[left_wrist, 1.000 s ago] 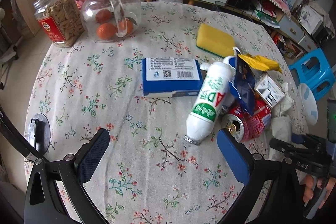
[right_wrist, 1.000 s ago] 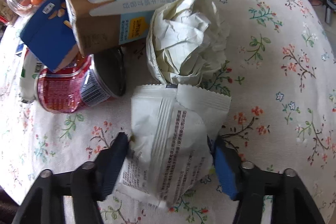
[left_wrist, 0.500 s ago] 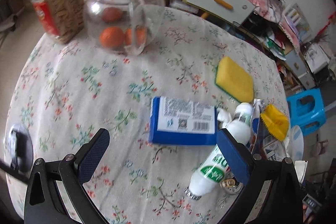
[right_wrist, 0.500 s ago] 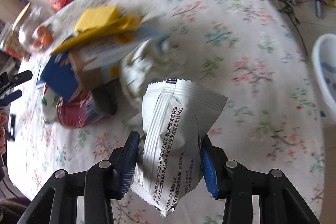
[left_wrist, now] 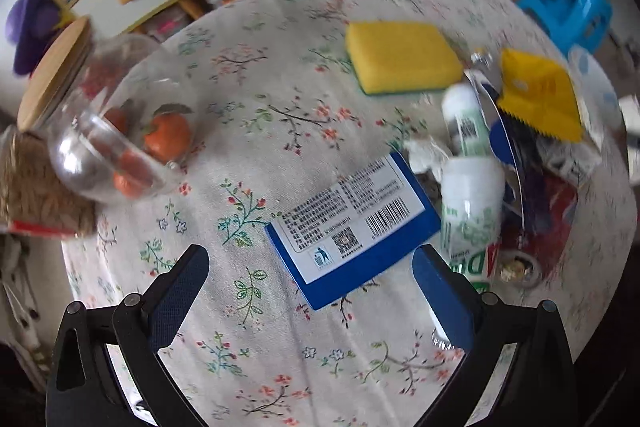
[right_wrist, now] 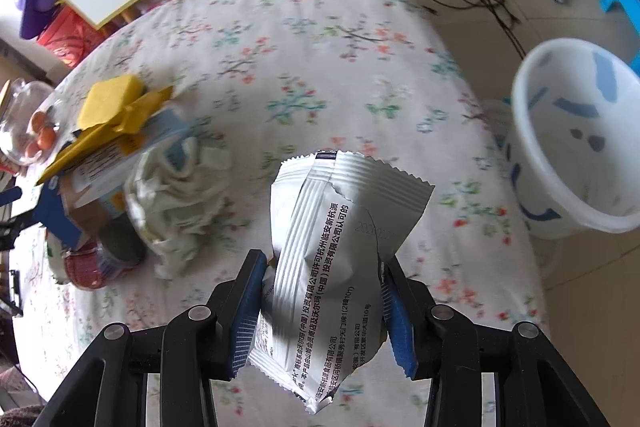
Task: Collect trash
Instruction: 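Carry the wrapper to the bin with the right tool while the left tool grasps the blue box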
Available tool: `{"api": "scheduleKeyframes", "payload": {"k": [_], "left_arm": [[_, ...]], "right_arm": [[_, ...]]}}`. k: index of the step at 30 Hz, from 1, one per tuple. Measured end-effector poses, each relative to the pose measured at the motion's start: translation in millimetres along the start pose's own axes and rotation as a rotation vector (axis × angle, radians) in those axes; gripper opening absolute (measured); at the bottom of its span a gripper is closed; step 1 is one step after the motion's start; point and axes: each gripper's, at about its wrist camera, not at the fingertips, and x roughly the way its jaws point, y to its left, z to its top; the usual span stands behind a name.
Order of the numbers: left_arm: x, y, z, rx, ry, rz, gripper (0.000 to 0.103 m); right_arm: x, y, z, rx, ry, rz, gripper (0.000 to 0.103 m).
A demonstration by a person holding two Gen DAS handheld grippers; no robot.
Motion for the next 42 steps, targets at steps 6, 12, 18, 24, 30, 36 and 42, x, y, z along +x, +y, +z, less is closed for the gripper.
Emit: {"api": "scheduleKeyframes", "payload": {"k": [6,12,18,24,30,36,42], "left_arm": [[23.1,-17.7,3.2,0.175,0.083,0.112,0.102],[41.0,-24.0,15.4,0.222,0.052,0.103,0.102],[47.0,-9.1,14.0,0.026,-0.017,-0.028,0.099],[36.6,12.0,-16.2,-0.195,-0.047,-0.079,0.08],[15.4,19.6,-45.4,-0.378,-0.058,-0.048,0.075],[-12.8,8.9,-75.2,-0.572,-0.102,-0.085,0.073],[-49.0,-28.8,-65.2,-0.546,-0.213,-0.12,0.073]], "right_arm": [[4.2,-18.1,3.7,0.027,0.022,-0.011,0.05],[5.0,-21.7,8.2,0.029,0.028,0.001,0.05],[5.0,-19.8,11.4,0.031,0.028,0.008,0.05],[-0.5,-19.4,17.1,0.041,0.008,0.023,0.05],[-4.9,-20.1,23.9,0.059,-0.018,0.018,0.05],[-15.8,-44.3,27.3,0.15,-0.048,0.029,0.05],[-29.0,-71.2,24.9,0.236,-0.078,0.038,0.05]]}}
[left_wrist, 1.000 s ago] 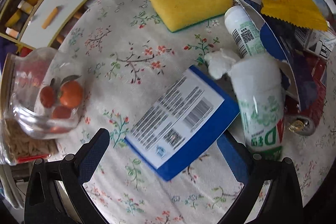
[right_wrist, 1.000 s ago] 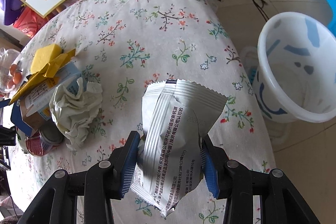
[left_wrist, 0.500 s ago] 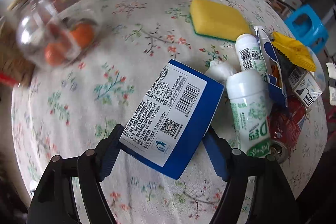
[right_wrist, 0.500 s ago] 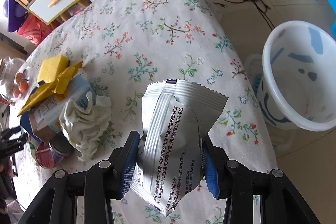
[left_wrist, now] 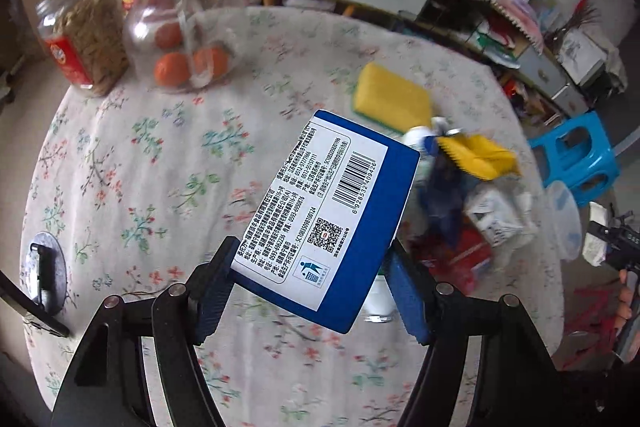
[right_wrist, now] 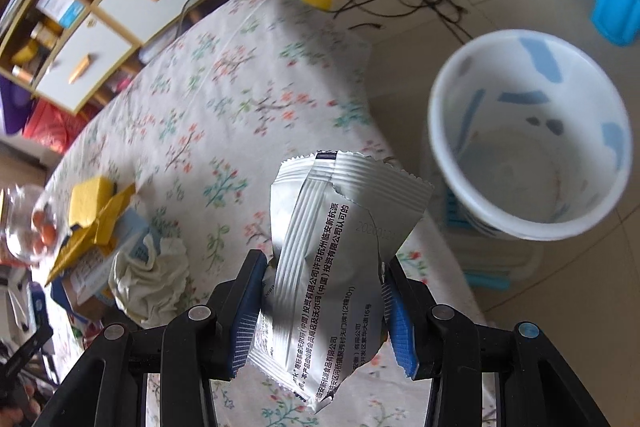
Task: Collect trash
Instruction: 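Carry the wrapper to the bin with the right tool while the left tool grasps the blue box, then open the right tool over the bin while the left tool drops the blue box in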
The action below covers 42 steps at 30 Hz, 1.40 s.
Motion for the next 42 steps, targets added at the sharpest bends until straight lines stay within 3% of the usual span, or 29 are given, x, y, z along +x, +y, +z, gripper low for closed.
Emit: {"api": "scheduleKeyframes", "payload": {"k": [8,18,24,28,31,37,42], "left_arm": [[-16.4,-85.7,3.5,0.113,-0.057,-0.088,0.074],[0.2,-206.6,-3.7,0.244,-0.015,-0.214,0.074],[17.8,-276.0,-13.5,0.35,0.017,-0.226,0.074],[34.1,-315.6,-20.3,0.419,0.041,-0.239,0.074],[46.1,-348.3,-25.4,0.476,0.054,-0.244,0.074],[73.5,-405.2,-34.6,0.548,0.086,-0.279,0.074],[95.8,-447.1,-41.4,0.588,0.104,-0.293,0.074]], "right_arm": [[-18.0,-45.5,5.9,0.102,-0.041,-0.024,0.05],[-30.1,-103.6,16.6,0.21,-0.079,-0.077,0.05],[-30.7,-132.5,28.5,0.262,-0.14,-0.07,0.051],[-34.6,-155.7,33.6,0.33,-0.182,-0.03,0.077],[-40.9,-168.4,33.5,0.353,-0.183,-0.05,0.077],[-59.4,-188.7,22.9,0.337,-0.159,-0.168,0.077],[-77.1,-211.6,12.6,0.335,-0.16,-0.176,0.077]]}}
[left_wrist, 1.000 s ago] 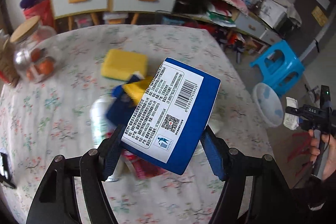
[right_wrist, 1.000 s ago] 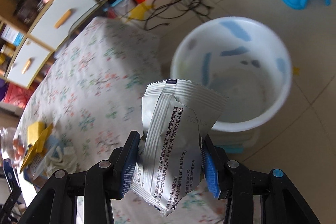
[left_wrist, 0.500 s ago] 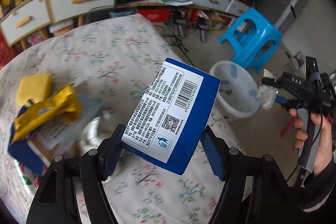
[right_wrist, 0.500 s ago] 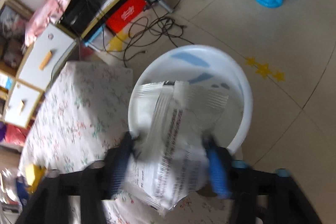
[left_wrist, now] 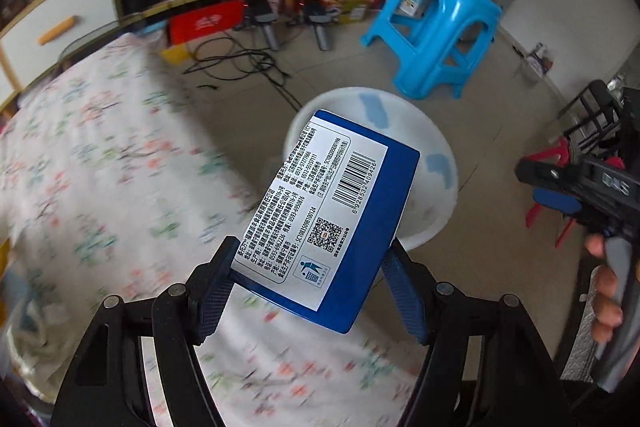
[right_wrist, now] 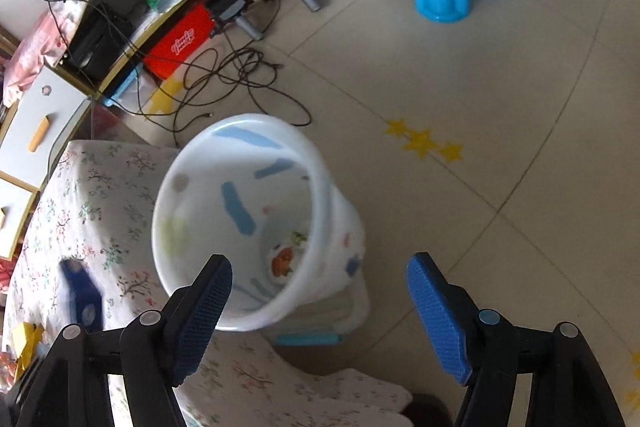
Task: Collect trash
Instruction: 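Open the right tool over the bin while the left tool drops the blue box in, then move both tools back over the trash on the table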
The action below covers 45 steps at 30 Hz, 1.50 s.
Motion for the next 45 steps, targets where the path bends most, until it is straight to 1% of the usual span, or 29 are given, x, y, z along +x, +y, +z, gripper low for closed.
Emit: {"api": "scheduleKeyframes", "payload": {"k": [4,7,9,10,13,16,19,26,33,37,41,43,45], "left_arm": [[18.8,-17.1,13.8,0.024,-0.006,-0.01,0.074],[26.6,-23.3,22.2,0.042,-0.036,-0.059,0.076],[29.0,-23.3,24.7,0.03,-0.032,-0.033,0.085],[28.8,-24.9,25.1,0.027,-0.035,-0.034,0.089],[23.0,-22.9,22.7,0.025,-0.046,-0.011,0.089],[11.8,-17.3,16.2,0.036,-0.058,0.031,0.094],[-3.0,-6.4,7.7,0.029,-0.071,0.049,0.096],[-47.4,30.2,-19.4,-0.025,-0.09,0.081,0.098],[-90.8,80.6,-54.8,-0.068,-0.101,0.163,0.099],[-115.7,116.2,-77.4,-0.125,-0.12,0.21,0.103],[-139.5,151.1,-101.4,-0.194,-0.157,0.266,0.103],[-152.6,170.5,-113.1,-0.246,-0.169,0.313,0.103],[-165.6,186.8,-123.8,-0.284,-0.181,0.324,0.103]], "right_arm": [[-5.7,-16.2,0.0,0.007,0.002,-0.005,0.078],[-7.2,-23.5,1.8,0.02,-0.003,-0.008,0.078],[-8.1,-28.2,2.4,0.031,-0.004,-0.007,0.078],[-8.0,-29.8,3.0,0.035,-0.004,-0.006,0.079],[-8.6,-30.4,1.9,0.033,-0.002,-0.003,0.08],[-8.4,-23.8,1.7,0.012,-0.001,-0.006,0.08],[-8.1,-14.4,0.2,-0.008,-0.002,-0.012,0.081],[-9.4,15.8,-7.0,-0.069,-0.003,0.007,0.082],[-11.0,63.7,-23.3,-0.171,-0.001,0.028,0.083],[-9.4,95.6,-37.7,-0.239,0.005,0.033,0.084],[-6.7,128.8,-53.9,-0.303,0.014,0.042,0.085],[-5.6,144.8,-62.9,-0.332,0.022,0.055,0.085],[-2.8,164.0,-74.1,-0.371,0.035,0.074,0.085]]}}
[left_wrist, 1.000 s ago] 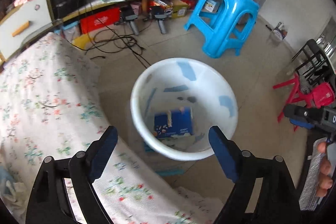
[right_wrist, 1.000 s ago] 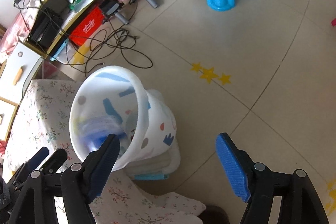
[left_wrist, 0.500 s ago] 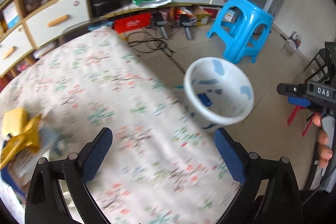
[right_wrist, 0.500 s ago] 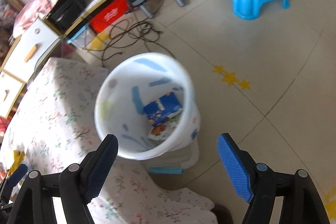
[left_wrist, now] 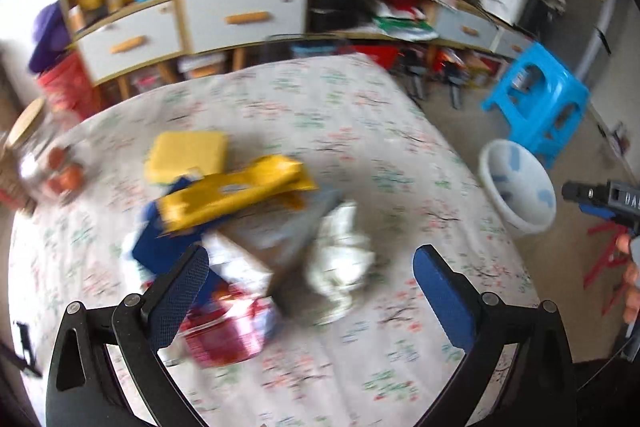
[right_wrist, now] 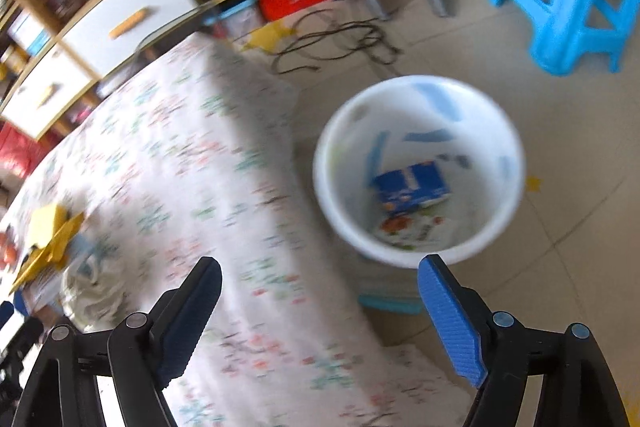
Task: Collect trash
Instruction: 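Move both tools back over the trash on the table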
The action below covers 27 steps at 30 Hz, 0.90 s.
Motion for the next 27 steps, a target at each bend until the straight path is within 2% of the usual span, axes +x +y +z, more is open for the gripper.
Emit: {"api": "scheduleKeyframes", "payload": {"k": [3,6,11,17,22,25,27], "left_arm": [[-7.5,30.0,-7.3,-0.036,-0.006,0.038,0.103],[-10.3,57.7,-15.8,-0.068,0.009,0.059,0.103],[-15.7,96.6,-28.4,-0.126,0.027,0.101,0.103],[-15.1,134.8,-38.2,-0.187,0.055,0.1,0.103],[-7.2,160.2,-45.0,-0.268,0.08,0.112,0.103],[-3.0,174.7,-47.8,-0.324,0.074,0.146,0.102],[2.1,179.5,-47.6,-0.335,0.085,0.128,0.101]], "right_arm": [[6.4,32.6,-5.3,-0.074,0.008,0.017,0.085],[13.3,62.6,-13.6,-0.14,0.021,0.024,0.095],[30.1,109.8,-27.7,-0.221,0.064,0.054,0.095],[48.3,156.7,-41.6,-0.302,0.087,0.082,0.095],[64.8,180.7,-49.0,-0.306,0.13,0.11,0.095],[75.2,194.2,-53.3,-0.328,0.138,0.1,0.095],[81.1,200.5,-55.5,-0.339,0.147,0.1,0.094]]}}
